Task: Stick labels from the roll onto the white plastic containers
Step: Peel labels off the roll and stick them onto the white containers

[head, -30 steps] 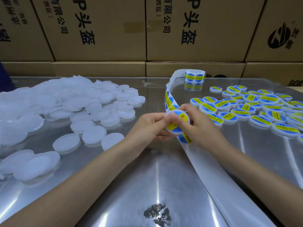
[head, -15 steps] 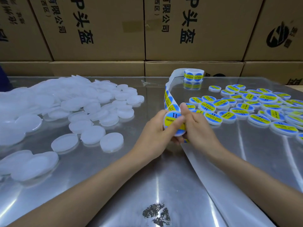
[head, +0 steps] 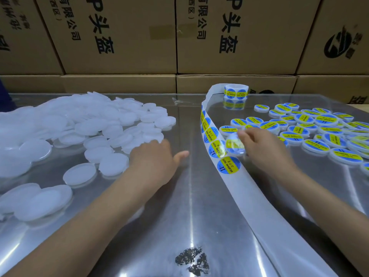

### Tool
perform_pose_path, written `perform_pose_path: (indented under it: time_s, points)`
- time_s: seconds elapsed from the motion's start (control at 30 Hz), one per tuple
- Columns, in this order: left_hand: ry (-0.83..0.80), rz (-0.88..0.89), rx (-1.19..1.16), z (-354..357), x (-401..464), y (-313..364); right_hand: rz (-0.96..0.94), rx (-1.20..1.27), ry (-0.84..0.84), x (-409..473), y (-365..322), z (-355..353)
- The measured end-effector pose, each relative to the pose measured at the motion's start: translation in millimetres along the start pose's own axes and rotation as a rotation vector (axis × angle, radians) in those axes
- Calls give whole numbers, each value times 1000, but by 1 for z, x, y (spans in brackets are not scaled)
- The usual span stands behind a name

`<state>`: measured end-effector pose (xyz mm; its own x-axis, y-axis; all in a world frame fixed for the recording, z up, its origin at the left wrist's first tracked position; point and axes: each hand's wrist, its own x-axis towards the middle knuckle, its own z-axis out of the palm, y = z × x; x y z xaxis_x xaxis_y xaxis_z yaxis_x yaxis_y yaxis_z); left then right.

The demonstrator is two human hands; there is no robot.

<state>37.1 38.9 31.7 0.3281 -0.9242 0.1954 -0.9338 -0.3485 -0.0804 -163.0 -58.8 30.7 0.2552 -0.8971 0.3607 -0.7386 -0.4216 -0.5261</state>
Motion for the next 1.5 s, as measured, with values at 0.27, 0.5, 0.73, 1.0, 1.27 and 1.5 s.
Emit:
perform_pose_path:
  time_s: [0.27, 0.5, 0.73, 1.0, 1.27, 1.5]
  points:
    - [-108, 148, -106, 10, -3, 11, 56, -331, 21, 3, 12, -3]
    - [-27, 512, -333, 19, -4, 26, -37, -433, -27, -3, 1, -2]
    - [-154, 579, -400, 28, -6, 32, -19, -428, -14, -1, 9, -3]
    - [71, 501, -390, 20, 4, 20, -386, 1, -366, -3, 4, 9]
    - [21, 417, -589, 27, 5, 19, -378, 45, -397, -4, 6, 22]
    - [-50, 346, -575, 27, 9, 16, -406, 105, -325, -8, 1, 33]
